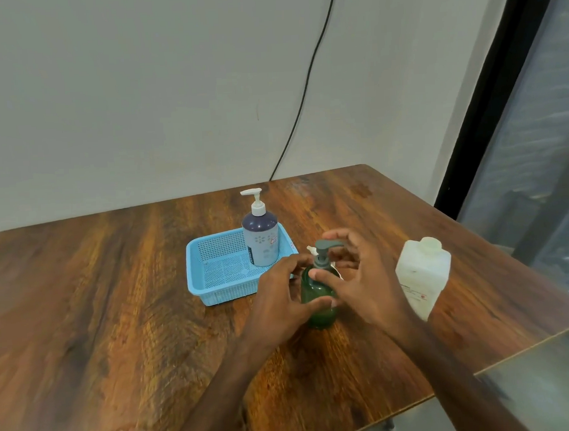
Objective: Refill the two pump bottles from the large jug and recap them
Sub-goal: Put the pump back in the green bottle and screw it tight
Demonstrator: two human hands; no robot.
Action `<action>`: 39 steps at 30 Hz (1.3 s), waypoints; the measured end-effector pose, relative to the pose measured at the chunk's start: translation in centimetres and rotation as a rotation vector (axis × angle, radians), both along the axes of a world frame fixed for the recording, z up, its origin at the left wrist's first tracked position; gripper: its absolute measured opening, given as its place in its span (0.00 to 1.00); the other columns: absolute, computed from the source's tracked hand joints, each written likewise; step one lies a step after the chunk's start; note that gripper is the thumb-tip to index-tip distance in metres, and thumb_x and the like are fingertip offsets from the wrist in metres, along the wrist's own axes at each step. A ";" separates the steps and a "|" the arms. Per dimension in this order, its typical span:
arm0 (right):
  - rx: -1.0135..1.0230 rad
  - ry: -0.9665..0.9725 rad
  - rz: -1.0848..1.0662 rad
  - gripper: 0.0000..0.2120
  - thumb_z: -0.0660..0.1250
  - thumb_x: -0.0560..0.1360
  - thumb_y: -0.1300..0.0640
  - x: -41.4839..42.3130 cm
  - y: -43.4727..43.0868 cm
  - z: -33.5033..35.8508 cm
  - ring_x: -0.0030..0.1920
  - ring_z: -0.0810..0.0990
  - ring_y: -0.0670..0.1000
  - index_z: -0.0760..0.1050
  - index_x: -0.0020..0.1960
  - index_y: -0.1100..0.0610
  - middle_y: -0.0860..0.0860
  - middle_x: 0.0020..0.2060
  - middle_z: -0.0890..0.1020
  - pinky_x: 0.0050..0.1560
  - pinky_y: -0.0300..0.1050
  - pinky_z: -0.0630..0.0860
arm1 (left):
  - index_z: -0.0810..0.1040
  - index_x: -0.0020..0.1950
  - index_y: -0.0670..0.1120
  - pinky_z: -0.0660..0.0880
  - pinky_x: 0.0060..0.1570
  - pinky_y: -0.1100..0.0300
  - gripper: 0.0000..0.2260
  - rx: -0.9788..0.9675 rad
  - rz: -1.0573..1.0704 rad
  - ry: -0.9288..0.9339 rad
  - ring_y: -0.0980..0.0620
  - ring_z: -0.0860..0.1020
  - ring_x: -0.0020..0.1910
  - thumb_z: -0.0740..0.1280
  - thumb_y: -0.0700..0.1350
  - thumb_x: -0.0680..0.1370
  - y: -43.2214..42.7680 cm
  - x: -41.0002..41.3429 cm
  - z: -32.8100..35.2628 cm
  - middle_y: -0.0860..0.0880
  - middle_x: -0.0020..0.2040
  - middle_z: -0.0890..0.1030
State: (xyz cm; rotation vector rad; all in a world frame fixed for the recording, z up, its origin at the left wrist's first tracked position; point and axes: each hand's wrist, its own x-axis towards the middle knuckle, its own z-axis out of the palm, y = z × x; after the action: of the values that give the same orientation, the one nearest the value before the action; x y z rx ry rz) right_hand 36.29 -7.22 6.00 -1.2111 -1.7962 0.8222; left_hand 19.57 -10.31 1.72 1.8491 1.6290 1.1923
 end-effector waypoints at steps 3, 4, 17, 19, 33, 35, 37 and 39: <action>0.022 -0.043 -0.050 0.25 0.79 0.69 0.46 -0.1 -0.1 -0.9 0.56 0.80 0.42 0.74 0.61 0.40 0.37 0.58 0.80 0.58 0.49 0.82 | 0.75 0.69 0.56 0.74 0.59 0.71 0.32 0.001 -0.003 0.004 0.67 0.74 0.63 0.82 0.54 0.69 0.1 0.0 0.0 0.63 0.63 0.78; 0.030 -0.056 -0.057 0.24 0.79 0.69 0.45 -0.2 -0.1 -1.0 0.57 0.80 0.42 0.73 0.62 0.40 0.38 0.59 0.80 0.58 0.48 0.81 | 0.75 0.70 0.56 0.74 0.59 0.71 0.32 -0.006 -0.010 0.017 0.66 0.74 0.63 0.82 0.54 0.69 0.1 0.0 0.1 0.64 0.63 0.77; -0.051 -0.053 0.087 0.34 0.80 0.67 0.42 1.0 0.6 -3.7 0.62 0.79 0.42 0.74 0.69 0.44 0.38 0.63 0.80 0.62 0.50 0.80 | 0.78 0.59 0.60 0.79 0.49 0.68 0.24 -0.028 0.002 -0.017 0.62 0.79 0.53 0.79 0.65 0.68 0.1 0.0 4.3 0.63 0.55 0.81; -0.062 -0.032 0.097 0.32 0.80 0.66 0.43 1.3 0.8 -3.8 0.61 0.80 0.41 0.75 0.68 0.44 0.38 0.62 0.81 0.60 0.50 0.81 | 0.79 0.55 0.56 0.80 0.46 0.67 0.24 -0.012 0.039 -0.043 0.60 0.80 0.49 0.80 0.65 0.66 1.0 1.6 3.9 0.59 0.50 0.82; -0.011 0.022 0.110 0.28 0.81 0.64 0.43 1.1 0.5 -3.5 0.54 0.82 0.40 0.79 0.62 0.47 0.40 0.54 0.84 0.54 0.44 0.82 | 0.76 0.66 0.52 0.81 0.56 0.63 0.30 0.041 -0.103 -0.172 0.61 0.84 0.55 0.79 0.33 0.68 1.1 1.1 4.3 0.55 0.56 0.86; -0.009 0.015 0.105 0.27 0.81 0.65 0.46 1.2 0.4 -3.5 0.54 0.81 0.38 0.78 0.62 0.46 0.39 0.54 0.83 0.54 0.40 0.81 | 0.74 0.67 0.52 0.81 0.60 0.61 0.31 0.057 -0.107 -0.174 0.60 0.83 0.59 0.76 0.32 0.68 0.9 1.5 4.1 0.55 0.61 0.84; -0.028 0.007 0.100 0.27 0.81 0.65 0.49 1.1 0.4 -3.5 0.55 0.80 0.38 0.78 0.63 0.45 0.39 0.55 0.83 0.56 0.41 0.81 | 0.73 0.68 0.53 0.80 0.61 0.59 0.31 0.062 -0.108 -0.169 0.59 0.82 0.60 0.76 0.35 0.69 0.7 1.8 3.9 0.56 0.62 0.81; -0.039 -0.009 0.093 0.28 0.81 0.66 0.49 1.1 0.5 -3.7 0.56 0.80 0.38 0.78 0.63 0.45 0.38 0.57 0.82 0.57 0.44 0.81 | 0.72 0.68 0.56 0.79 0.60 0.61 0.30 0.066 -0.070 -0.134 0.60 0.80 0.60 0.79 0.45 0.69 0.5 2.1 3.8 0.59 0.62 0.79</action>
State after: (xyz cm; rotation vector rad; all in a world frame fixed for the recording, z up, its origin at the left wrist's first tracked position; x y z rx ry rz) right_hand 37.39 -6.73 2.29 -1.1649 -1.8629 0.9092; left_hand 21.65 -9.80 5.53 1.8081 1.4578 1.3243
